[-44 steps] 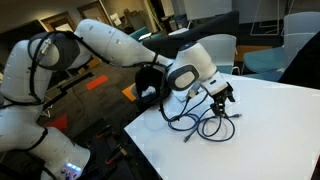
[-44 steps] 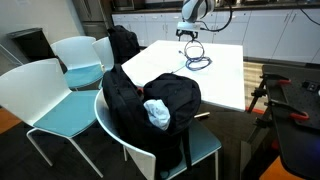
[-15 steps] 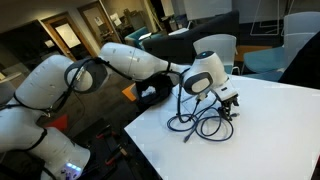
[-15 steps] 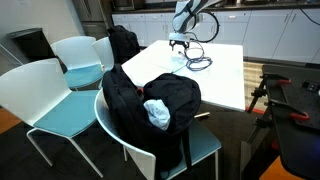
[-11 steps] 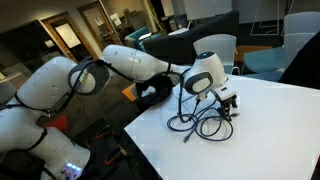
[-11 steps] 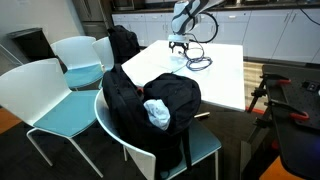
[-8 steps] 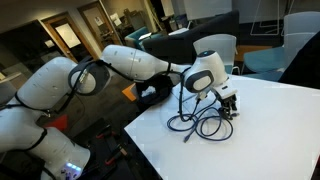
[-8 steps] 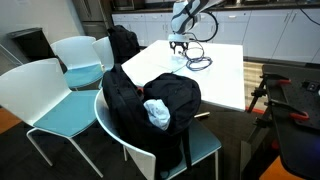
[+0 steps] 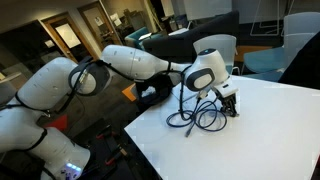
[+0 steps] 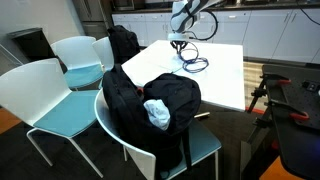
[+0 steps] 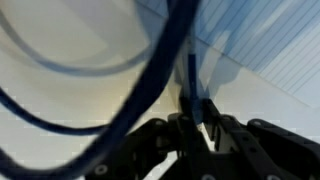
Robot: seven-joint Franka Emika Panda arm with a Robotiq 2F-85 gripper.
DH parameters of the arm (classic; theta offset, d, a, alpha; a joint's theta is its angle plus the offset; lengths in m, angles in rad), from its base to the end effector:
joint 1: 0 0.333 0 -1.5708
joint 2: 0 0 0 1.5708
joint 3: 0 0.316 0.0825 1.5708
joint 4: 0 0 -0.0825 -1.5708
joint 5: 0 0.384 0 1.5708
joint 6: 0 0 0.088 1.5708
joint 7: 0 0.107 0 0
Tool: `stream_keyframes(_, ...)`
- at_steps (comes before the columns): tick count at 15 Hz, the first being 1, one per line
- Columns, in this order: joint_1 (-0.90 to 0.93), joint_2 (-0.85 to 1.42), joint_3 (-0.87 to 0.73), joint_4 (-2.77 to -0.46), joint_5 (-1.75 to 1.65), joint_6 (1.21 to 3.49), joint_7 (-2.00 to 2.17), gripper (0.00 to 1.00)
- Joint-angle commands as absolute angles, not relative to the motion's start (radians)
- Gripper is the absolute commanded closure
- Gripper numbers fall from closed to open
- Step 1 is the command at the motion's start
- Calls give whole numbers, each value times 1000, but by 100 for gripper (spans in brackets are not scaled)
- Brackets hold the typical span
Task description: Pick up the blue cable and move it to the right side of the table.
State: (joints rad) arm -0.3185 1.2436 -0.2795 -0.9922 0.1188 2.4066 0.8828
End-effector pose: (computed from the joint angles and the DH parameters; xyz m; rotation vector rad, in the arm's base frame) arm 0.6977 -0.3682 0.1113 2.3396 -1.8717 0.3433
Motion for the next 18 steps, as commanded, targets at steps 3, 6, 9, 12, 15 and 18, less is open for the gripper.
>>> stream_keyframes(3,-357,1167,-348,-1017,132,2494,933,96)
stream_keyframes(6,-394,1161,-439,-980,129,2509,1024,96)
stream_keyframes(9,-403,1192,-543,-947,104,2466,1129,89)
stream_keyframes(12,-387,1215,-599,-955,90,2436,1178,52)
stream_keyframes(15,-355,1220,-642,-977,67,2438,1235,28)
stream_keyframes(18,-302,1163,-666,-1063,54,2500,1231,7)
